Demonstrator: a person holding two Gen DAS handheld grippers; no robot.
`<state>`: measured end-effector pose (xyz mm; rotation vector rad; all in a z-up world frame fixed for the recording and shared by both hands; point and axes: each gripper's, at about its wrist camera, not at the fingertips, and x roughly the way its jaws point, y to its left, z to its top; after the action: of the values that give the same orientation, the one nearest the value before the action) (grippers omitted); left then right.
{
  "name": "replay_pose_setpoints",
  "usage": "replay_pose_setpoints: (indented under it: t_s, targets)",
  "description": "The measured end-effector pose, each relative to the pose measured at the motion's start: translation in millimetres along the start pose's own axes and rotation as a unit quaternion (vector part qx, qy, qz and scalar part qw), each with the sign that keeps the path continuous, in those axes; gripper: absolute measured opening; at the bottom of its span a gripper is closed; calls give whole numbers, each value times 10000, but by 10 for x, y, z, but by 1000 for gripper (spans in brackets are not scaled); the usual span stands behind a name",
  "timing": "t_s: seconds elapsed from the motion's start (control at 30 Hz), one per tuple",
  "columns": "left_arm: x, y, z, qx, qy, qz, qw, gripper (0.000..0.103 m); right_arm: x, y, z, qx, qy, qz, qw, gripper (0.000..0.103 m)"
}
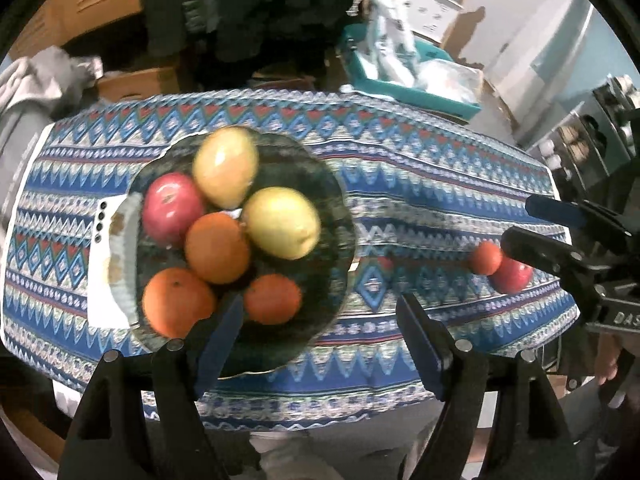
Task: Organize fruits
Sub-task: 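Withdraw both tools from the bowl toward the small orange and red apple, then grasp the small orange with the left tool while the right tool grasps the red apple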
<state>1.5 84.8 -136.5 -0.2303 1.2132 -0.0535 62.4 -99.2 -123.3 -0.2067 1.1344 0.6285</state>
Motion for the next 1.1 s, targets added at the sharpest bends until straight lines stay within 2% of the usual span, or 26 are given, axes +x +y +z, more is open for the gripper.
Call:
replay_pose_setpoints:
  t_s: [0.27, 0.67, 0.87, 1.1]
  targets:
    - [67, -495, 76, 405, 4, -121, 9991, 80, -121, -527, -254, 322, 44, -334, 9989, 79]
    - [287, -1172, 107, 1079, 138, -215, 9938, 80, -136, -1136, -633, 905, 168, -467, 9947, 79]
    - [454, -1345, 82, 1292, 247, -220, 9911, 80, -44, -1277, -781, 975, 319, -519, 9934, 79]
    - [710, -1427, 87, 1350, 456, -198, 9896, 80, 263, -1392, -946, 997, 670, -446, 9918, 79]
